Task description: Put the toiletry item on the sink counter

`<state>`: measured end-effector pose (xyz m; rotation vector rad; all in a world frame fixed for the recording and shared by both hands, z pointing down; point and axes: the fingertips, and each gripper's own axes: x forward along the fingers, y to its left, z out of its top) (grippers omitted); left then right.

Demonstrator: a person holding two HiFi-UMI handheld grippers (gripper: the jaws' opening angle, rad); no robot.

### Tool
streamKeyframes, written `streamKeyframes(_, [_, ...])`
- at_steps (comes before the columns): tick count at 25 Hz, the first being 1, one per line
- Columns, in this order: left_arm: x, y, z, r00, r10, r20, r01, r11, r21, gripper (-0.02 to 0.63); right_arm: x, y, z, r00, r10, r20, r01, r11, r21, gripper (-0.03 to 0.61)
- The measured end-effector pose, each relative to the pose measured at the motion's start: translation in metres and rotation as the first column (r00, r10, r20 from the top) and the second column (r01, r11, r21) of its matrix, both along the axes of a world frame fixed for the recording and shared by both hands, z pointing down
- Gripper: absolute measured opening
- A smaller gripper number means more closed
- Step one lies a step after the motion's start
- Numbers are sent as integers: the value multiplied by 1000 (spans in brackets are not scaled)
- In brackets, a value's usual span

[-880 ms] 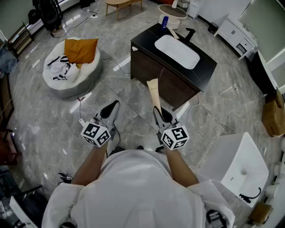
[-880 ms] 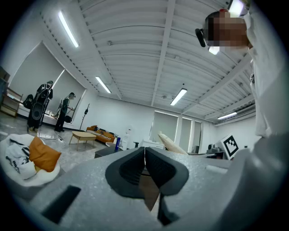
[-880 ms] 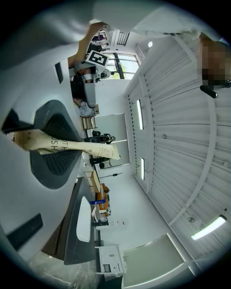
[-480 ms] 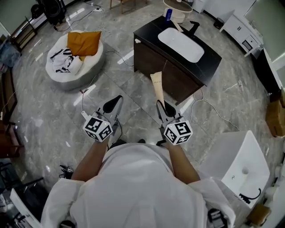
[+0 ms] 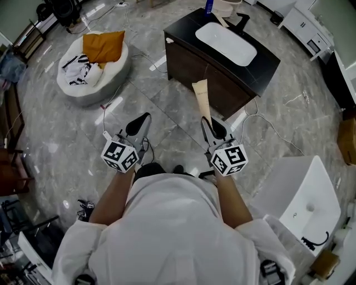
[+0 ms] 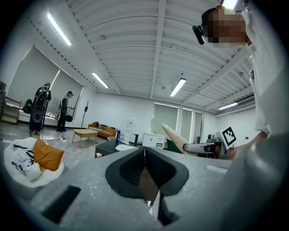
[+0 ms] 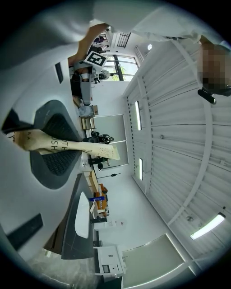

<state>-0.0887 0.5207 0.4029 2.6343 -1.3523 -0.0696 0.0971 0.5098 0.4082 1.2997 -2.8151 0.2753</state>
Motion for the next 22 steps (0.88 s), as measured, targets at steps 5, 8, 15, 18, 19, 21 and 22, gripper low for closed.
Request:
streamKeyframes(5, [3,-12,9,1000,3,0,-3,1000,-22,17,13,-10,11,1000,21,14,-21,999,-32,52])
streamKeyframes(8, [7,-29,14,1000,11,-11,-12,999,-34,17,13,-23,18,1000,10,30,-8,998,-57,52])
streamKeyframes(15, [27,-98,24,997,67,-29,-67,997,-28,17,21,-89,26,999,20,29,-18,997,-74,52])
streamKeyframes(18, [28,-137,24,997,68,-44,-69,997,-22,17,20,-125,27,1000,8,23,-6,996,-87,52])
streamKeyframes(19, [27,-150,23,997,66,-48,-67,998,-19,17,19,-137,27,1000,2,17,0,996,-89,52])
streamKeyframes(21, [21,-179,18,996,62,-57,-63,998,-12,17,15,-165,24,1000,-6,5,7,996,-91,52])
streamKeyframes(22, [17,-195,16,996,62,-61,-62,998,-11,17,12,-180,22,1000,-8,2,8,996,-92,52])
